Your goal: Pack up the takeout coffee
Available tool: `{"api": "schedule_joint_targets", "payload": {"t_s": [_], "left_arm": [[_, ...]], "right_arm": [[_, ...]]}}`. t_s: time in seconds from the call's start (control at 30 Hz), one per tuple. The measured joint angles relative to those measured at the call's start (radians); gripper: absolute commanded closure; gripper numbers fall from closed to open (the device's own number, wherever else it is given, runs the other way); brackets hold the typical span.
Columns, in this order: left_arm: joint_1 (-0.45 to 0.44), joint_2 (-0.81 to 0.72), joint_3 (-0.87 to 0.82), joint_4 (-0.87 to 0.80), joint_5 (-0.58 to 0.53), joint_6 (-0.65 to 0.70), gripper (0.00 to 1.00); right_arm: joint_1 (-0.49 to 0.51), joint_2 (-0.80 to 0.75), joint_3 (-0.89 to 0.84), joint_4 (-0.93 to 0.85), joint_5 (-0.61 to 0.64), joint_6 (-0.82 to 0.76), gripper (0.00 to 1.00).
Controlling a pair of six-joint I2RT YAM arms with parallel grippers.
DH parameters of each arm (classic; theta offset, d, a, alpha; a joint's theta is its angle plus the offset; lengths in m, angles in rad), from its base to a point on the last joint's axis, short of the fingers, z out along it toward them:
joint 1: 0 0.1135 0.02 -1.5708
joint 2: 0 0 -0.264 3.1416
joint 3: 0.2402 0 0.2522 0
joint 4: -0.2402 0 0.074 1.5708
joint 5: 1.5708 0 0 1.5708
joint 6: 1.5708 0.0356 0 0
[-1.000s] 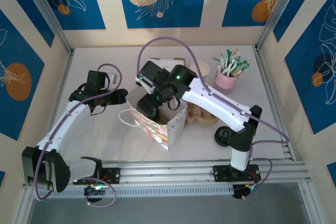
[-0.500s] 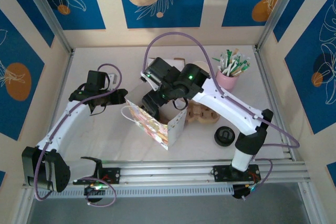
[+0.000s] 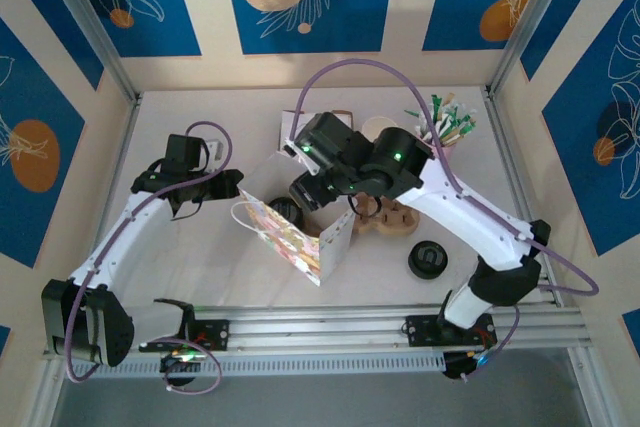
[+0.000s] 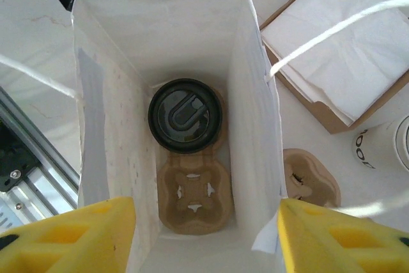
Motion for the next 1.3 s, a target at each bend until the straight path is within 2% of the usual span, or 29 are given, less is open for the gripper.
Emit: {"api": "schedule_joint_targets", "payload": {"t_s": [0.27, 0.53, 0.77, 0.97, 1.13, 1.3], "left_arm": [[0.000, 0.000, 0.000, 0.000, 0.000, 0.000, 0.34], [0.000, 0.000, 0.000, 0.000, 0.000, 0.000, 0.34], [0.000, -0.001, 0.000, 0.000, -0.013, 0.000, 0.34], [0.001, -0.029, -0.011, 0.015, -0.047, 0.000, 0.34], [0.001, -0.060, -0.017, 0.024, -0.076, 0.000, 0.33], [0.002, -0.092, -0.031, 0.042, -0.099, 0.000, 0.32]], "right_arm": [[0.000, -0.106, -0.076, 0.049, 0.027, 0.001, 0.40], [-0.002, -0.228, -0.183, 0.151, 0.108, 0.004, 0.39], [-0.061, -0.318, -0.275, 0.248, 0.198, 0.021, 0.39], [-0.206, -0.390, -0.353, 0.330, 0.218, 0.039, 0.39], [-0.389, -0.420, -0.399, 0.373, 0.196, 0.042, 0.39], [-0.591, -0.422, -0.432, 0.402, 0.121, 0.060, 0.39]]}}
